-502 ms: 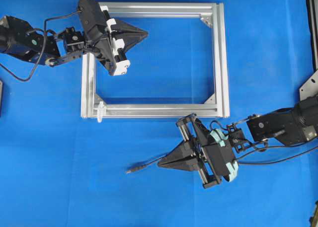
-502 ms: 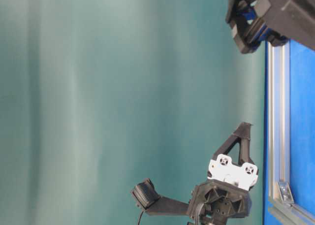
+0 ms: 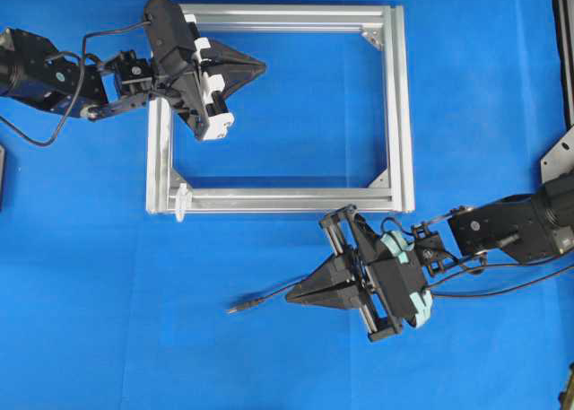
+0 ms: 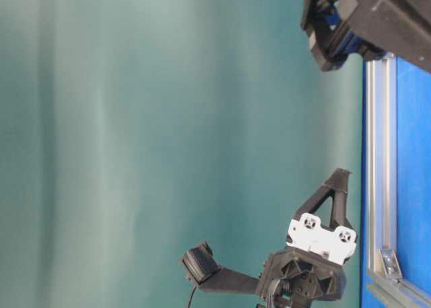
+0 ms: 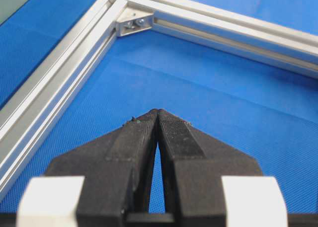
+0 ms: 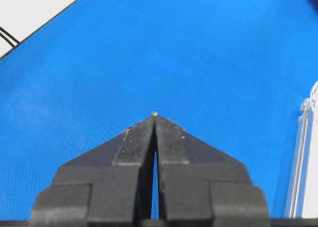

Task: Insert the wire through the string loop located on the left side.
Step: 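Rotate the right gripper holding the black USB cable, plug pointing left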

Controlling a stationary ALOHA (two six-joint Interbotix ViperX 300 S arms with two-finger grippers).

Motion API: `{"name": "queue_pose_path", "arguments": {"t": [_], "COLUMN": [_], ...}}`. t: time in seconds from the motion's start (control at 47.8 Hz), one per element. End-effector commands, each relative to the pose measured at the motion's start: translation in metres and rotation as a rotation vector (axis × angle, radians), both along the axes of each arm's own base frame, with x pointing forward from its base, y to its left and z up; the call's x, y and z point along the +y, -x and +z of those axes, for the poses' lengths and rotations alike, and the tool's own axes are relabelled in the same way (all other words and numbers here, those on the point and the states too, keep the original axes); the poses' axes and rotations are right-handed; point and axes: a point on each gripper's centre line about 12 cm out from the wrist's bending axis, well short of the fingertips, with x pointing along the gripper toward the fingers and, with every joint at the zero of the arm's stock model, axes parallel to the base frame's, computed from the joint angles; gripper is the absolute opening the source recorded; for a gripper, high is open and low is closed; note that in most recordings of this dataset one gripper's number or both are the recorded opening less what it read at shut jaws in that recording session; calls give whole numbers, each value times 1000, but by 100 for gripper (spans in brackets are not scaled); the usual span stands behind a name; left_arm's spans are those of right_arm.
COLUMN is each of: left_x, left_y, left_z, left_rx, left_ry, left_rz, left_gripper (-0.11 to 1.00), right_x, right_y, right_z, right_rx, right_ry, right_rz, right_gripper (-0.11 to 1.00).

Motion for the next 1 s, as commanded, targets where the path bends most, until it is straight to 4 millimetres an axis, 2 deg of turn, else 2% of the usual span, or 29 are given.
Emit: {"name": "queue_pose_path", "arguments": {"t": [0.0,0.126,0.209,0.314,0.46,0.523,0.628,0.984], "left_x": [1,1,0,0,0,1,0,0], "left_y": [-3,-4,-4,-4,-4,-3,-4,-3], "left_z": [16,17,17,17,17,17,18,16], "left_rx": [-47,-50,-51,-51,-51,-50,-53,-44], "left_ry": [-15,-15,-13,-13,-13,-12,-12,-9], "left_rz": [-2,-2,-3,-3,-3,-1,-3,-3], "left_gripper": [0,0,0,0,0,0,0,0], "right_x": [1,1,1,0,-2,-3,-4,-1], "right_y": [-1,-1,-1,-4,-5,-5,-7,-27], "right_z": [14,13,11,11,10,8,5,-37], "right_rx": [-36,-24,-9,3,14,19,27,111], "right_ry": [-18,-24,-30,-54,-73,-78,-85,-101], "right_rz": [-1,-4,-7,-26,-53,-61,-72,-111], "right_gripper": [-1,-1,8,33,77,89,80,82]}}
